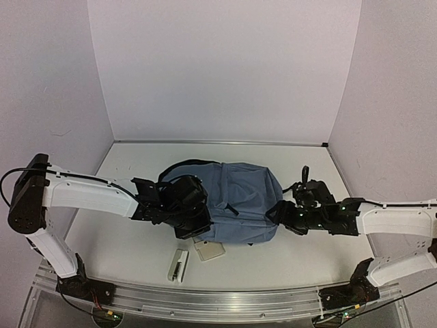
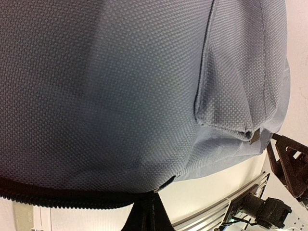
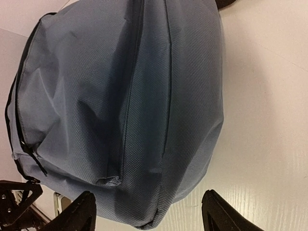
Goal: Pack the student bag
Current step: Zip the student bag at the center of the board.
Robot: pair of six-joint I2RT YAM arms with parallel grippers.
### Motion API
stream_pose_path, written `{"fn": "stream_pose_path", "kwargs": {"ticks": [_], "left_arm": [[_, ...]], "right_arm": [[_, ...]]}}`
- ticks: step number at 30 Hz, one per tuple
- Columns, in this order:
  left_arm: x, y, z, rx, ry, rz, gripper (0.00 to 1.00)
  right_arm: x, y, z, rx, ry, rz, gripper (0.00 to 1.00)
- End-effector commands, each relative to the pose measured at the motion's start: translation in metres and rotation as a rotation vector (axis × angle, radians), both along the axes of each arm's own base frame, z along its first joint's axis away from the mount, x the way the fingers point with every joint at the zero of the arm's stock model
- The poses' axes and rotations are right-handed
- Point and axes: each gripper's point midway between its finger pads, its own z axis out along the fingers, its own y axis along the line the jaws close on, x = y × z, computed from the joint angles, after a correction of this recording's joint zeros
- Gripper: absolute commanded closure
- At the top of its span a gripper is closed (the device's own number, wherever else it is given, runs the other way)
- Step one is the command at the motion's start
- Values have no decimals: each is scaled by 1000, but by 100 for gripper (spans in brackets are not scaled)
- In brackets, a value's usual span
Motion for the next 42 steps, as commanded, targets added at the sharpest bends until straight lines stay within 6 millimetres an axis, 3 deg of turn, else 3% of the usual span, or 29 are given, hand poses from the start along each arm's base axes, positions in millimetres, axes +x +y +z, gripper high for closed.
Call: {"fn": "stream_pose_path", "kwargs": {"ticks": [1, 7, 14, 35, 42], "left_arm": [[2, 3, 15, -26, -37, 3, 100], [5, 6, 18, -28, -60, 12, 100], [5, 16, 18, -27, -79, 13, 100], [31, 95, 34, -34, -103, 40, 100], [43, 109, 47, -37, -143, -13, 100]], "right_arm": [[7, 19, 10, 92, -20, 16, 37], [13, 32, -2, 85, 4, 39, 64], [20, 26, -1, 64, -19, -6, 100], [53, -15, 7, -134, -91, -107, 100], [61, -22, 15, -159, -117, -105, 100]]}}
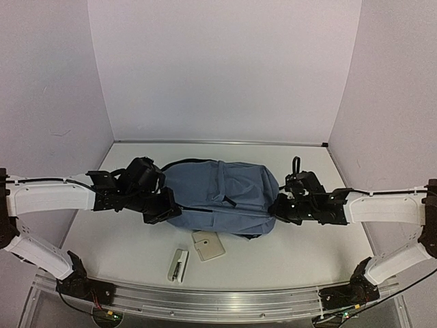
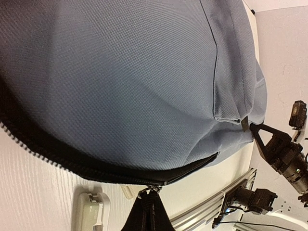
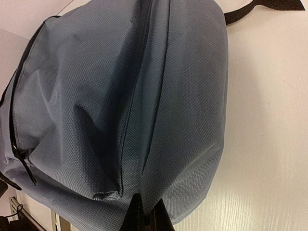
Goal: Pack the student bag
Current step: Zip the student bag at the center of the board.
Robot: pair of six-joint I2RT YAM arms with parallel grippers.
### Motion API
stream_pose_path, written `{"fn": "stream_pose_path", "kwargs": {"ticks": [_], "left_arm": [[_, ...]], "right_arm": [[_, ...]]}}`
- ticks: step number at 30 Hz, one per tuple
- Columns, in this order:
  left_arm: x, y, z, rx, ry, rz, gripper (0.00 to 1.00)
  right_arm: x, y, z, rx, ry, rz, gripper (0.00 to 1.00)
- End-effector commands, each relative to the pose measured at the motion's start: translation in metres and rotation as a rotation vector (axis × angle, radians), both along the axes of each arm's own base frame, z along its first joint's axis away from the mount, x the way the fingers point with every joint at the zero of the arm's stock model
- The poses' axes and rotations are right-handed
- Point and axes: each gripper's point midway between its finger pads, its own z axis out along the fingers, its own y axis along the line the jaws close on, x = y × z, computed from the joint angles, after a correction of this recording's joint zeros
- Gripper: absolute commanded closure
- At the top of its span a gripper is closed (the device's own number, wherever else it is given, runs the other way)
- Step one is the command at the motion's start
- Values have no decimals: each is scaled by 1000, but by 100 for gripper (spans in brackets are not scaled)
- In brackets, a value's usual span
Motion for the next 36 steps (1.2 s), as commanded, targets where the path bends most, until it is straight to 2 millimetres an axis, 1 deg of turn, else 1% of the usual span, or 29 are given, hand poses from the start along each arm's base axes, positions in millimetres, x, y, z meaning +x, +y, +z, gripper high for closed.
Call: {"fn": "stream_pose_path", "kwargs": {"ticks": [1, 6, 8, 11, 14, 16, 21, 26, 29, 32, 34, 36], "left_arm": [[15, 24, 15, 33, -72, -17, 100], [18, 1, 34, -5, -134, -166, 100], [19, -2, 33, -5, -131, -206, 100], [30, 10, 29, -1, -105, -197, 100], [40, 21, 31, -13, -101, -200, 100], [45, 25, 32, -19, -90, -220, 100], [60, 36, 24, 9, -52, -239, 100], [78, 53, 20, 24, -51, -217, 100], [84, 53, 21, 10, -56, -229, 100], [82, 42, 23, -44, -43, -282, 100], [79, 34, 26, -90, -46, -313, 100], [77, 30, 28, -121, -47, -329, 100]], "right_arm": [[26, -30, 16, -100, -87, -102, 100], [26, -24, 27, -102, -117, -41, 100], [26, -26, 30, -114, -133, -37, 100], [25, -37, 31, -155, -146, -61, 100], [23, -49, 29, -185, -146, -100, 100], [21, -52, 29, -188, -145, -113, 100], [20, -55, 29, -195, -147, -123, 100], [18, -63, 24, -224, -142, -134, 100], [16, -65, 26, -227, -146, -139, 100], [17, -62, 36, -223, -169, -111, 99], [19, -55, 46, -229, -194, -60, 78], [20, -48, 58, -238, -225, 1, 51]]}}
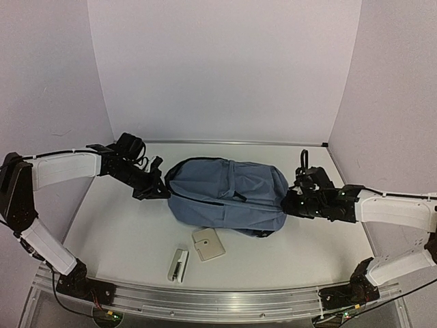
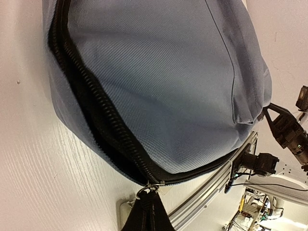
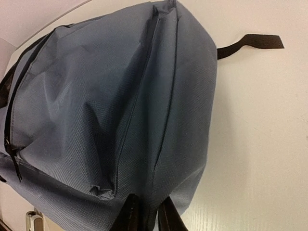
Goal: Pack the student bag
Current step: Zip the student bag at the center of the board.
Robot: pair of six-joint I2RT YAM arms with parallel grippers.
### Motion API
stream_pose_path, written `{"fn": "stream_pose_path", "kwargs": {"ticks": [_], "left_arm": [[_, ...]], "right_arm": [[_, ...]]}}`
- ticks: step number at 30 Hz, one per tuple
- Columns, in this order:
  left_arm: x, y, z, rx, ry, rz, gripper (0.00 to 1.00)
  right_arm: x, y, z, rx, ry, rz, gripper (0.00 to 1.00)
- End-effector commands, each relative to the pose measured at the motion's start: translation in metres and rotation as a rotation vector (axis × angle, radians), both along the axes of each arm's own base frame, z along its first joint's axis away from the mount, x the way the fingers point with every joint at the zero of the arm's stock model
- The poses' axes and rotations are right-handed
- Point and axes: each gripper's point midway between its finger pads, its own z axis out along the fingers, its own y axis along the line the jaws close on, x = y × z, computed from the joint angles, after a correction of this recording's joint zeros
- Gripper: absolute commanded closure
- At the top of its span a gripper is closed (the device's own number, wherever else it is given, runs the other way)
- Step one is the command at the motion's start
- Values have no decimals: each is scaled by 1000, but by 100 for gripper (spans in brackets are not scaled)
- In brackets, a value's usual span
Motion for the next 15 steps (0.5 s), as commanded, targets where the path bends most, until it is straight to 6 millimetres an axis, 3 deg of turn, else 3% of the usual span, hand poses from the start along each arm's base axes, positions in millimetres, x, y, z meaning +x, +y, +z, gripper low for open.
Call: {"fn": "stream_pose_path", "kwargs": {"ticks": [1, 4, 7, 12, 15], "left_arm": [[10, -10, 25, -97, -60, -46, 100], [7, -12, 27, -113, -58, -60, 100], [5, -13, 27, -123, -50, -70, 100], [3, -15, 32, -140, -58, -85, 100], [2, -14, 33, -140, -68, -84, 100]], "right_arm": [[14, -7, 45, -81, -139, 58, 42], [17, 1, 81, -97, -218, 138, 24], [17, 18, 119, -95, -308, 232, 15], [9, 77, 153, -106, -411, 396, 17], [1, 127, 149, -132, -428, 501, 23]]}}
